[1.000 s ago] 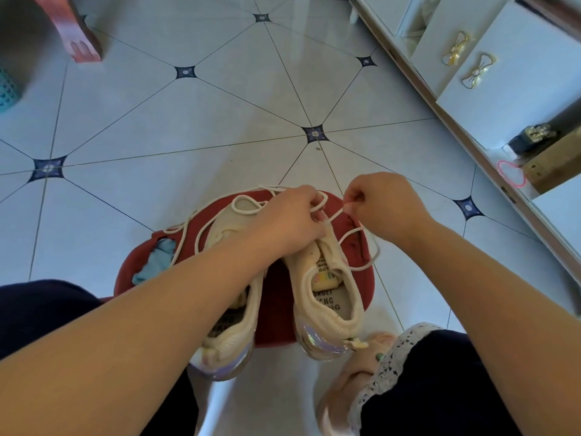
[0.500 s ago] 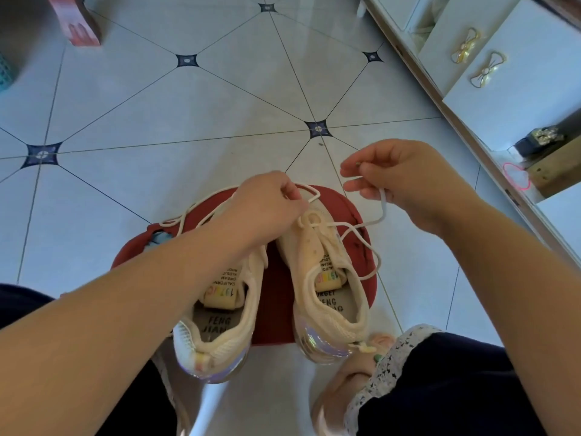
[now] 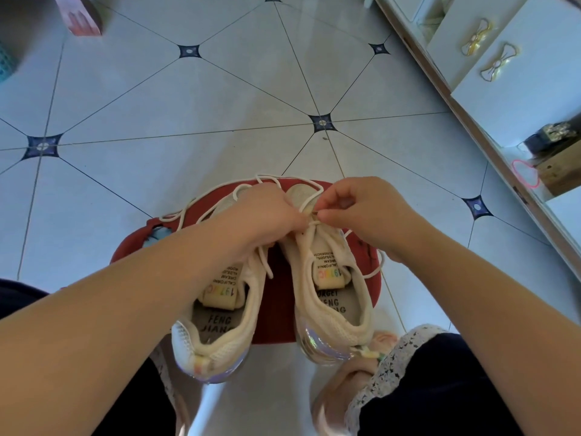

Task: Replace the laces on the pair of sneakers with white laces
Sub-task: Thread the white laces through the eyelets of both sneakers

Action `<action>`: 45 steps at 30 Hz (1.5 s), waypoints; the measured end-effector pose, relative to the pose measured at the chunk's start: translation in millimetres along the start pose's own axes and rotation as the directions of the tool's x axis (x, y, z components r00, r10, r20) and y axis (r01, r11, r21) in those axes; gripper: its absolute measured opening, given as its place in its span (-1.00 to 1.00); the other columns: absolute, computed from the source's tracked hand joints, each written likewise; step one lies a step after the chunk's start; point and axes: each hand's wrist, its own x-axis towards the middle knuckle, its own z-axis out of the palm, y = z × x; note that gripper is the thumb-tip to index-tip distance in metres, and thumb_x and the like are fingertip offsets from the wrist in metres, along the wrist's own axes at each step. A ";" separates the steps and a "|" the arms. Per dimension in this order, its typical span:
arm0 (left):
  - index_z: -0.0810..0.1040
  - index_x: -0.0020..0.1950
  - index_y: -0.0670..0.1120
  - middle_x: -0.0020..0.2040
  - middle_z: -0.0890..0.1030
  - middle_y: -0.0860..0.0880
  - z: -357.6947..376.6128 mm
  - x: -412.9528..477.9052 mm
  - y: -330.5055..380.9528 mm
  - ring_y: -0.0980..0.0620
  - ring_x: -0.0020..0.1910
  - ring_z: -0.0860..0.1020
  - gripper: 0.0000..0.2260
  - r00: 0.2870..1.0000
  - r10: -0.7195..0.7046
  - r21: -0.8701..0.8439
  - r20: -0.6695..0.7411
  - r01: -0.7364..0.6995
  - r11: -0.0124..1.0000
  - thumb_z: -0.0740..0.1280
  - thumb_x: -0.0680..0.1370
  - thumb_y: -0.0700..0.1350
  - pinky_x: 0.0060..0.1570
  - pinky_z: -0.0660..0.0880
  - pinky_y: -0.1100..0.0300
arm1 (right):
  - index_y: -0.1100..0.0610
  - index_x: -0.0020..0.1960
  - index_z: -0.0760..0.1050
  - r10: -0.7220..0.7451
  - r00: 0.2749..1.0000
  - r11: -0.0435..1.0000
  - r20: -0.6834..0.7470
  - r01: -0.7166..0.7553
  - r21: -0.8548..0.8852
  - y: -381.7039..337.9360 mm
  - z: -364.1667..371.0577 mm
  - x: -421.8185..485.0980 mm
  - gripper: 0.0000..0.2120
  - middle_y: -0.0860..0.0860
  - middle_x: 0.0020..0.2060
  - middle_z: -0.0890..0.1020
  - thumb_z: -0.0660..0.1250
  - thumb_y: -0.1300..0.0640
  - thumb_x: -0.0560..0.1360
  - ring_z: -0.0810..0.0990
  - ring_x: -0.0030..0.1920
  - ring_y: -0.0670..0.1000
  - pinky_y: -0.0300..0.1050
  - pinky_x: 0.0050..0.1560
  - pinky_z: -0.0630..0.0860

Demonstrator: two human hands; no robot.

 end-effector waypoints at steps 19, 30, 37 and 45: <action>0.52 -0.25 -0.07 -0.47 0.46 0.00 -1.2 -2.5 -9.4 0.17 -0.60 0.38 -0.81 1.000 -0.031 -0.243 -0.002 0.030 0.970 0.37 0.39 -0.36 -0.62 0.28 0.38 | -0.12 -0.39 0.51 -0.104 0.994 0.937 0.038 0.111 -0.330 -6.7 9.4 1.1 -0.80 -0.24 -0.44 0.49 0.43 0.08 0.35 0.46 -0.34 -0.25 -0.45 -0.31 0.32; 0.48 -0.22 -0.12 -0.51 0.52 -0.04 -4.6 -5.2 -13.6 0.12 -0.60 0.44 -0.80 0.998 -0.056 -0.383 -0.002 0.051 0.922 0.36 0.37 -0.41 -0.58 0.32 0.32 | -0.12 -0.41 0.49 -0.132 0.991 0.922 0.038 0.136 -0.362 -6.7 14.6 -0.1 -0.78 -0.24 -0.43 0.49 0.44 0.08 0.35 0.46 -0.30 -0.24 -0.44 -0.23 0.36; 0.48 -0.16 -0.16 -0.41 0.57 -0.10 -8.7 -6.2 -12.2 0.11 -0.55 0.49 -0.86 0.993 -0.080 -0.493 0.082 0.110 0.863 0.29 0.47 -0.39 -0.63 0.32 0.36 | -0.13 -0.41 0.48 -0.152 0.983 0.970 -0.099 0.129 -0.208 3.1 22.1 -5.8 -0.78 -0.23 -0.40 0.55 0.44 0.08 0.34 0.54 -0.25 -0.21 -0.31 -0.15 0.46; 0.48 -0.15 -0.16 -0.35 0.57 -0.13 -6.1 -6.3 -16.2 0.09 -0.48 0.54 -0.81 0.996 -0.059 -0.485 0.070 0.086 0.870 0.31 0.43 -0.44 -0.59 0.39 0.40 | -0.05 -0.37 0.58 0.024 0.997 0.996 -0.075 -0.017 0.088 9.2 25.0 -6.3 -0.85 -0.23 -0.44 0.61 0.48 0.15 0.31 0.57 -0.32 -0.24 -0.23 -0.15 0.54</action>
